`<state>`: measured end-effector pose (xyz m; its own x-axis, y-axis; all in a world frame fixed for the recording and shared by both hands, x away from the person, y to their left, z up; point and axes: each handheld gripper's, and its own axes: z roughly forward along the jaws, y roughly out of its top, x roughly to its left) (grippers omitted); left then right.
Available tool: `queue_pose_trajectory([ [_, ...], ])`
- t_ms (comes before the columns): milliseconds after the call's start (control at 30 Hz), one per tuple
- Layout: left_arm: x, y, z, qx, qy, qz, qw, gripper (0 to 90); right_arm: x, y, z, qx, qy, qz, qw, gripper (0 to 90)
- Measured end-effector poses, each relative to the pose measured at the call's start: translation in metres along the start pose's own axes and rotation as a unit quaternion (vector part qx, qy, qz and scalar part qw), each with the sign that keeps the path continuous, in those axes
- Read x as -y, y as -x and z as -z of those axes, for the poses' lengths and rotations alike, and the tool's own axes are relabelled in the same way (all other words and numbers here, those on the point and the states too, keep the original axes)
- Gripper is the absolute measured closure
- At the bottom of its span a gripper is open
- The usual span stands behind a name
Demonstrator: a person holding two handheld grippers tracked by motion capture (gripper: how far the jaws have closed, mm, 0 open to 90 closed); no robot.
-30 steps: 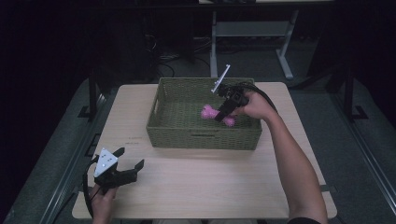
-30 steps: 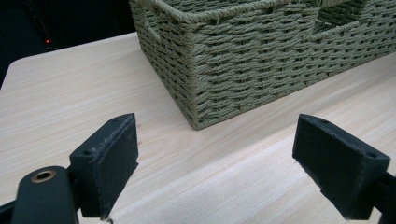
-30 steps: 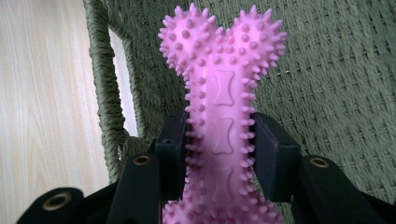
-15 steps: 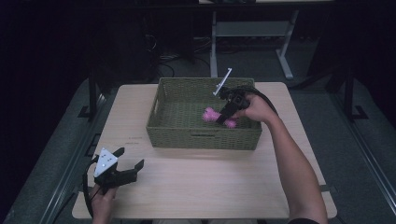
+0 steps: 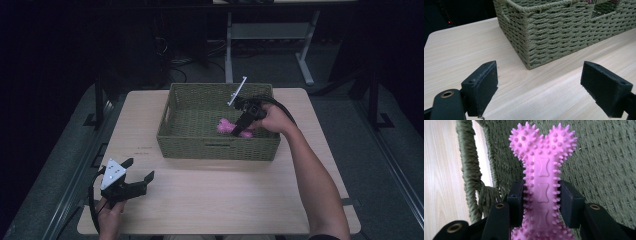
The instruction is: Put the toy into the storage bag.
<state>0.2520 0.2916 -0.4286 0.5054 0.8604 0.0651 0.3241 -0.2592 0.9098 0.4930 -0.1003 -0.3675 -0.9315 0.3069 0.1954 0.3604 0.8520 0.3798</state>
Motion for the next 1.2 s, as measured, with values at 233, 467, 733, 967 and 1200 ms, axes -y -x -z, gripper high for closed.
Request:
queue_pose_trajectory([
  [233, 0.0, 0.0, 0.0, 0.0, 0.0, 0.0, 1.0, 13.8, 0.002, 0.001, -0.005, -0.002, -0.007, -0.002, 1.0, 57.4],
  [467, 0.0, 0.0, 0.0, 0.0, 0.001, 0.003, 1.0, 13.9, 0.003, 0.002, -0.006, -0.012, 0.0, -0.008, 0.9999, 58.9],
  [733, -0.001, 0.001, -0.001, 0.0, 0.001, 0.002, 1.0, 13.8, 0.005, 0.001, -0.002, -0.004, 0.001, -0.012, 0.9999, 56.6],
  [967, 0.0, 0.0, -0.001, -0.002, -0.002, 0.002, 1.0, 13.8, 0.004, 0.001, 0.002, -0.003, 0.008, -0.011, 0.9999, 55.6],
  [1200, 0.0, 0.0, -0.002, -0.002, -0.002, 0.001, 1.0, 13.8, 0.005, -0.002, 0.005, 0.0, 0.01, -0.01, 0.9999, 51.8],
])
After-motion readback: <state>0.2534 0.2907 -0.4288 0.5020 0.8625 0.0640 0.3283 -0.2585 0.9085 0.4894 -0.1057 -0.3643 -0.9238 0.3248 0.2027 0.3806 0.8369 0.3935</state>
